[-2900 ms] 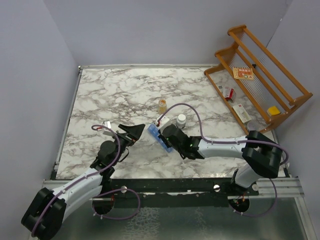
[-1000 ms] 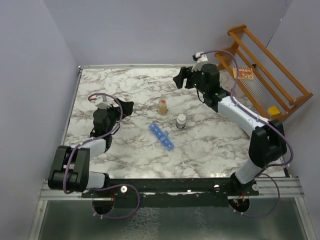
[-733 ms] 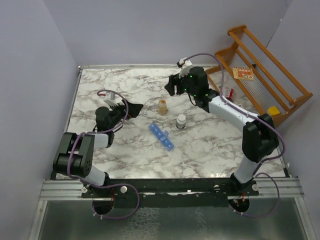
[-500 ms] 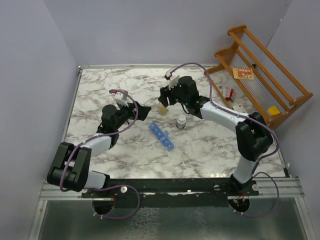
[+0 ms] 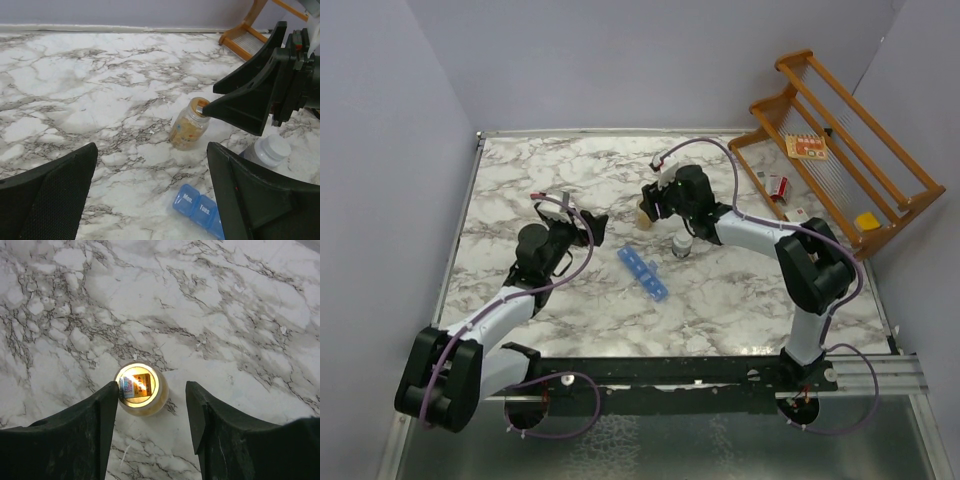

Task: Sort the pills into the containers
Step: Pick up the pill bottle at the center of the board.

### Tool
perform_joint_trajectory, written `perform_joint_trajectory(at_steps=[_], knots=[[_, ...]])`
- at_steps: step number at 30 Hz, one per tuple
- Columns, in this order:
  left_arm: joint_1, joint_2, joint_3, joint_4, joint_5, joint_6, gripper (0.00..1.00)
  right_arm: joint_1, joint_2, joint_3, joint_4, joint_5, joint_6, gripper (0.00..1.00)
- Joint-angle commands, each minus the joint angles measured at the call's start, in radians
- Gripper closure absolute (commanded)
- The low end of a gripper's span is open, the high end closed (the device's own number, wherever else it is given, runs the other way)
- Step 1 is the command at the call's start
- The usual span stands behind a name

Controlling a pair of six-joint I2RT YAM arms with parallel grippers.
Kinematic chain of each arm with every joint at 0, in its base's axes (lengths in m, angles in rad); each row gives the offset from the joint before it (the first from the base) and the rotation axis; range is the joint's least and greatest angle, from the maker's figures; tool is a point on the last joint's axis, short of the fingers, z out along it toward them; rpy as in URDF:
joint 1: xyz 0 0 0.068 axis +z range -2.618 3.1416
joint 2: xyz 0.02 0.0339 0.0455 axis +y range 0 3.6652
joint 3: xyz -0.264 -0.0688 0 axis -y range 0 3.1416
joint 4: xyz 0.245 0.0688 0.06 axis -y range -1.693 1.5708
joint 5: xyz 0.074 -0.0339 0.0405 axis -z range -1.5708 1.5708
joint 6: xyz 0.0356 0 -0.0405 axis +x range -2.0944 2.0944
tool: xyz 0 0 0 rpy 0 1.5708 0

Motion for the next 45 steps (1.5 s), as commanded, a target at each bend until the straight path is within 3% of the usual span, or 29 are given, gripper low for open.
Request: perform_joint_trajectory(at_steps=[1,29,36,37,38,45], knots=[[-0.014,-0.019,-0.02,-0.005,-0.088,0.045,0.08,0.0,0.037,-0.004,0.094,-0.008,-0.006,0.44],[-0.022,0.013,-0.016,-0.003,-0.086,0.016,0.02,0.015,0.053,-0.065,0.161,-0.074,0.009,0.4],[-0.022,0.018,-0.014,-0.002,-0.082,0.013,0.02,0.017,0.013,-0.109,0.235,-0.099,0.016,0.31],[-0.022,0.019,-0.013,-0.001,-0.081,0.012,0.02,0.018,0.01,-0.113,0.245,-0.1,0.019,0.14],[-0.022,0.019,-0.014,-0.001,-0.079,0.01,0.02,0.018,0.005,-0.117,0.256,-0.099,0.023,0.07],[-0.025,0.006,-0.02,0.0,-0.076,0.003,0.02,0.019,-0.013,-0.135,0.312,-0.071,0.024,0.06]])
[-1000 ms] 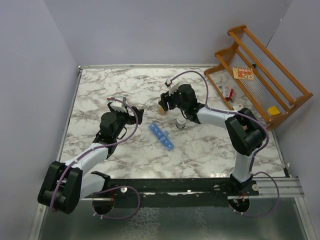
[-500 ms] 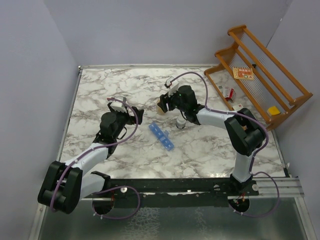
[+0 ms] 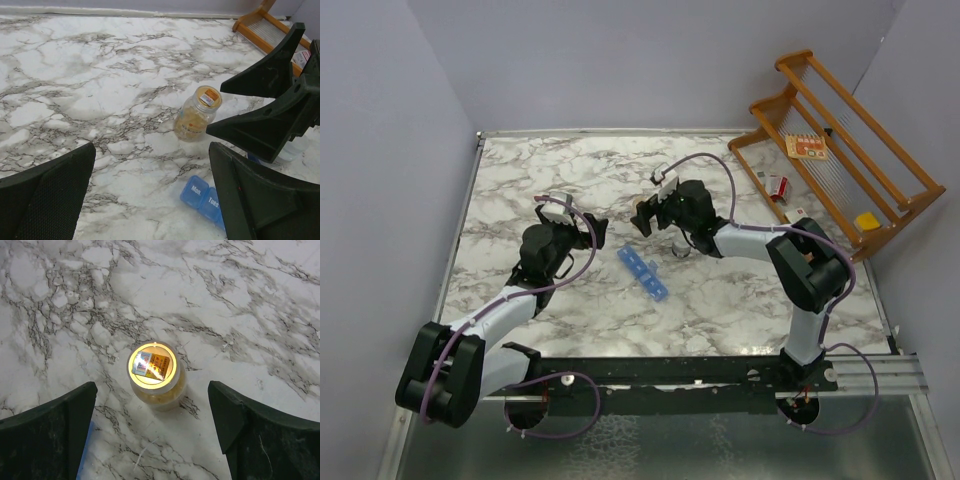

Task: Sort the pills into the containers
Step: Pick up the pill bottle at the center of the board.

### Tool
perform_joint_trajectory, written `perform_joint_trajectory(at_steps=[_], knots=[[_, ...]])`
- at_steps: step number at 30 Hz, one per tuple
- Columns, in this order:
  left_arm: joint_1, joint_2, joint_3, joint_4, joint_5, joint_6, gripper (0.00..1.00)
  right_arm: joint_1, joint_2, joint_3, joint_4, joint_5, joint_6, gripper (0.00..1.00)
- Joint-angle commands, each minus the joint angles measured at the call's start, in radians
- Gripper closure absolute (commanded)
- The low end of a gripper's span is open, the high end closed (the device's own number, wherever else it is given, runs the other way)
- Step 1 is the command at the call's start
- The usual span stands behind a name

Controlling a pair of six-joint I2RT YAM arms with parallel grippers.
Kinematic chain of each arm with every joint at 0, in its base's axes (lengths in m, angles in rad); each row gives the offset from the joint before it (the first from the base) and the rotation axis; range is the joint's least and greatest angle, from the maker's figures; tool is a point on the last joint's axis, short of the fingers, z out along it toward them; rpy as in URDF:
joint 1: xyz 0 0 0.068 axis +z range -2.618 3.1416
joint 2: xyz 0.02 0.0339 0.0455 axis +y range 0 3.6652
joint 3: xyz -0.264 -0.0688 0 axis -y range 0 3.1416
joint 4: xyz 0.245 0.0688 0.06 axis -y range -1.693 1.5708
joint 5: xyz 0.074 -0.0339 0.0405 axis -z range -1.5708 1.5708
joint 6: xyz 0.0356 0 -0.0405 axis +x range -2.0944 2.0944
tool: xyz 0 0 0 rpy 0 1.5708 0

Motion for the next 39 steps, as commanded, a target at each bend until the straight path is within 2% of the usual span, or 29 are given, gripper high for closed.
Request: perform_joint_trajectory(at_steps=[1,5,13,25,27,39], knots=[[-0.006,-0.013,-0.004,0.022,-0.01,-0.011,0.02,0.007,-0.04,0.004,0.056,0.006,0.0,0.06],[-0.006,-0.017,-0.003,0.022,-0.008,-0.015,0.02,0.009,-0.039,0.016,0.051,0.009,-0.003,0.07],[-0.009,-0.016,0.002,0.022,0.001,-0.019,0.02,0.013,-0.008,0.053,0.025,0.024,-0.008,0.23],[-0.014,-0.03,-0.004,0.022,0.001,-0.018,0.02,0.018,0.029,0.078,0.002,0.023,-0.013,0.34],[-0.014,-0.029,-0.004,0.022,0.0,-0.02,0.02,0.02,0.036,0.084,-0.009,0.022,-0.013,0.39],[-0.015,-0.032,-0.008,0.022,-0.005,-0.022,0.02,0.02,0.056,0.086,-0.01,0.036,-0.015,0.4]])
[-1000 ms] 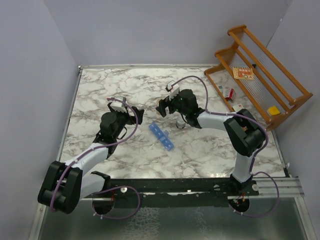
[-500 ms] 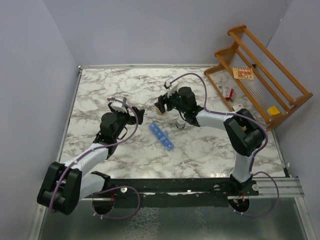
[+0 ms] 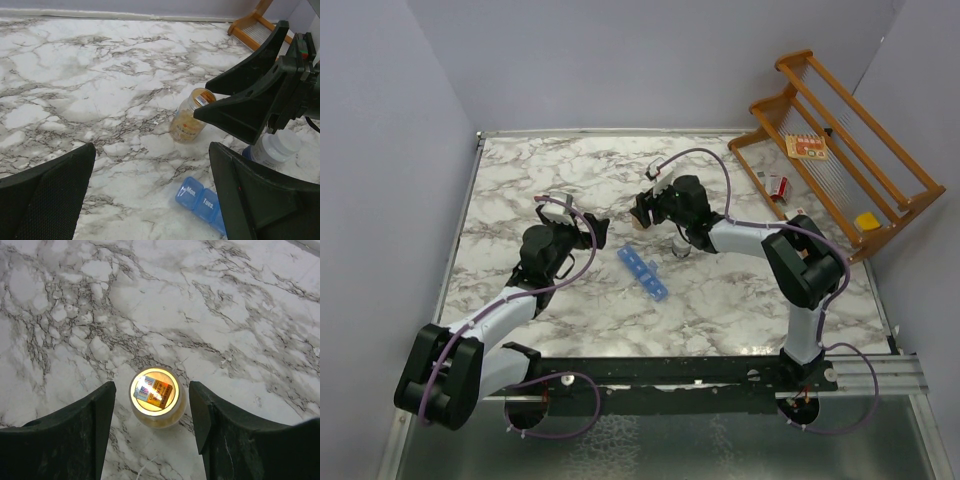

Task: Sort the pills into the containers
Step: Pick up the pill bottle at the center of the board.

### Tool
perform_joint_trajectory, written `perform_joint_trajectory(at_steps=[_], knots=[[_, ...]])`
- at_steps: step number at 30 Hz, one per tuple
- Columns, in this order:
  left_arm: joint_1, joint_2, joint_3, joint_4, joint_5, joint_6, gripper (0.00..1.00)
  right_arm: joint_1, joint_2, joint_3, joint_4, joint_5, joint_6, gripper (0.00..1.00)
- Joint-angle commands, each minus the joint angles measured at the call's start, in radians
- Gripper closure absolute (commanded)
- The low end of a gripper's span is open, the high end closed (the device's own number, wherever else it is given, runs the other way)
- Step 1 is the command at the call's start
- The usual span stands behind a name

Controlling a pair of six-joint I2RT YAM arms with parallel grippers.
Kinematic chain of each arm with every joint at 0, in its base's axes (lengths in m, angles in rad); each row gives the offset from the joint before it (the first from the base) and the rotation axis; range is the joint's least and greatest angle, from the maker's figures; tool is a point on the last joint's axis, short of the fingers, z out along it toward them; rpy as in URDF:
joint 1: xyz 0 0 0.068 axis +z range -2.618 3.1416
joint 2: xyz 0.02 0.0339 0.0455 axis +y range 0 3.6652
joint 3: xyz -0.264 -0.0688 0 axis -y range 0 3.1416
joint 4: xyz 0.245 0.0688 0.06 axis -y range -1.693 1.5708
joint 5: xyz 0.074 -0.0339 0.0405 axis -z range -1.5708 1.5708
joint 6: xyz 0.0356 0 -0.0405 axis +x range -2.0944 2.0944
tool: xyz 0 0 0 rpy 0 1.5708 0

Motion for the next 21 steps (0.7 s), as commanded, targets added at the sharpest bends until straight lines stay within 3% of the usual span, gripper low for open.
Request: perform_joint_trajectory(at_steps=[1,16,19,21], knots=[[-0.003,-0.019,-0.007,0.022,-0.005,-0.009,0.02,0.008,0.019,0.021,-0.002,0.025,-0.01,0.4],[-0.005,-0.017,-0.007,0.022,-0.003,-0.018,0.02,0.008,0.039,0.021,0.005,0.038,-0.001,0.42],[-0.005,-0.015,-0.007,0.022,-0.002,-0.021,0.02,0.008,0.046,0.026,0.003,0.04,0.002,0.47],[-0.005,-0.014,-0.009,0.023,-0.004,-0.022,0.02,0.008,0.05,0.025,0.005,0.039,0.0,0.57]])
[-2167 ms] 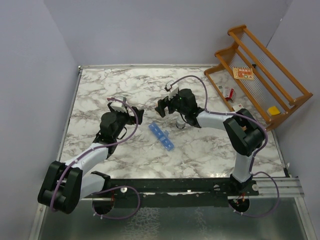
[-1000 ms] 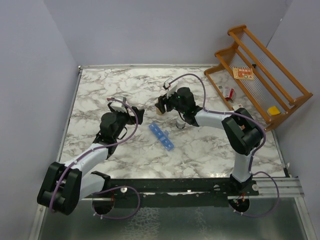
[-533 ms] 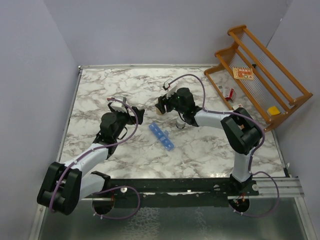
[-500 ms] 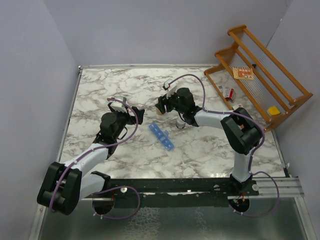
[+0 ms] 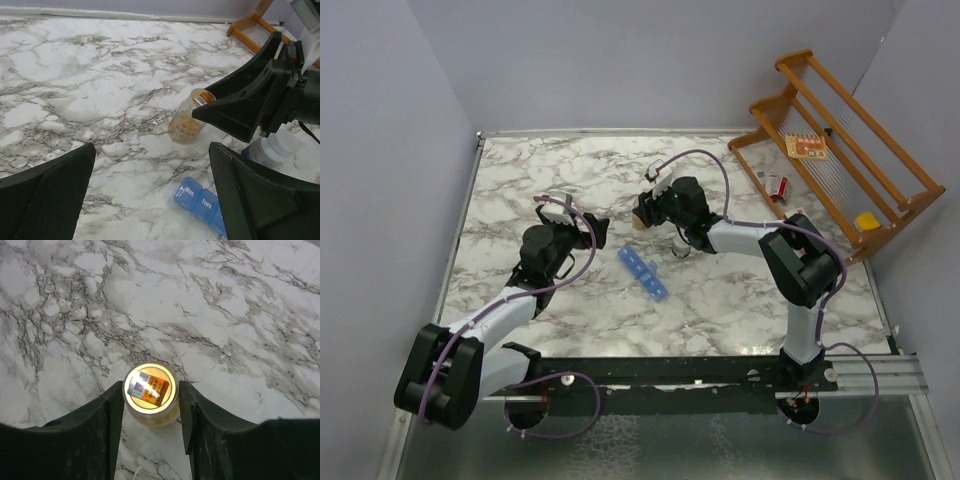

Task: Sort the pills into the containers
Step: Pick up the pill bottle at the center of the board.

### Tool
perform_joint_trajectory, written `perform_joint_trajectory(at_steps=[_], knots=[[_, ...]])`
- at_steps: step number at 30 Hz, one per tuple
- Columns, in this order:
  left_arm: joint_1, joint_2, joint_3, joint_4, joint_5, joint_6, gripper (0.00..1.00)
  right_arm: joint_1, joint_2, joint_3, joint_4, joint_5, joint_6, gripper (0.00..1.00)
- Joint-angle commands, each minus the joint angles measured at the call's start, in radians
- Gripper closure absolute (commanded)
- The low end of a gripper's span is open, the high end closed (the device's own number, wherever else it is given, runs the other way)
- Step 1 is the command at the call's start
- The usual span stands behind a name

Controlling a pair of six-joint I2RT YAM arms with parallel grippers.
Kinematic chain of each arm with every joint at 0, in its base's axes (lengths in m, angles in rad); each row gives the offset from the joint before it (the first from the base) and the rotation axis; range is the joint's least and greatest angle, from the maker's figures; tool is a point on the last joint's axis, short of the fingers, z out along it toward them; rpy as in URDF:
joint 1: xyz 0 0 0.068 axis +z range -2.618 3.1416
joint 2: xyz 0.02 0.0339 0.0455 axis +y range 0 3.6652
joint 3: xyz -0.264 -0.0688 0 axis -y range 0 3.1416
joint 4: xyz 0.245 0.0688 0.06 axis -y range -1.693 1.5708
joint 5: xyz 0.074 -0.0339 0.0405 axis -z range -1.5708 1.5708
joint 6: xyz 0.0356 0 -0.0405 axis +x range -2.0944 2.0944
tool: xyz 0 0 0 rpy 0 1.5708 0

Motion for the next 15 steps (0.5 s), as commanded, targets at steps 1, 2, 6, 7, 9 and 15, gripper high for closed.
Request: perform_joint_trajectory(at_steps=[1,2,6,7,9,15], knots=[[-0.005,-0.013,-0.009,0.023,-0.005,-0.012,0.02,0.008,0.034,0.027,0.004,0.026,-0.002,0.63],[-0.005,-0.011,-0.01,0.022,-0.005,-0.013,0.02,0.007,0.037,0.029,0.002,0.025,-0.002,0.67],[-0.005,-0.008,-0.008,0.022,-0.009,-0.013,0.02,0.008,0.037,0.033,-0.004,0.021,-0.002,0.75],[-0.005,-0.006,-0.008,0.023,-0.006,-0.01,0.02,0.009,0.036,0.033,-0.003,0.021,-0.002,0.78],[-0.005,-0.003,-0.008,0.022,-0.002,-0.003,0.02,0.008,0.026,0.033,-0.006,0.019,-0.007,0.83],[-0.006,0.024,0.0,0.056,0.113,0.068,0.02,0.007,-0.048,0.05,-0.072,0.036,-0.051,0.99]])
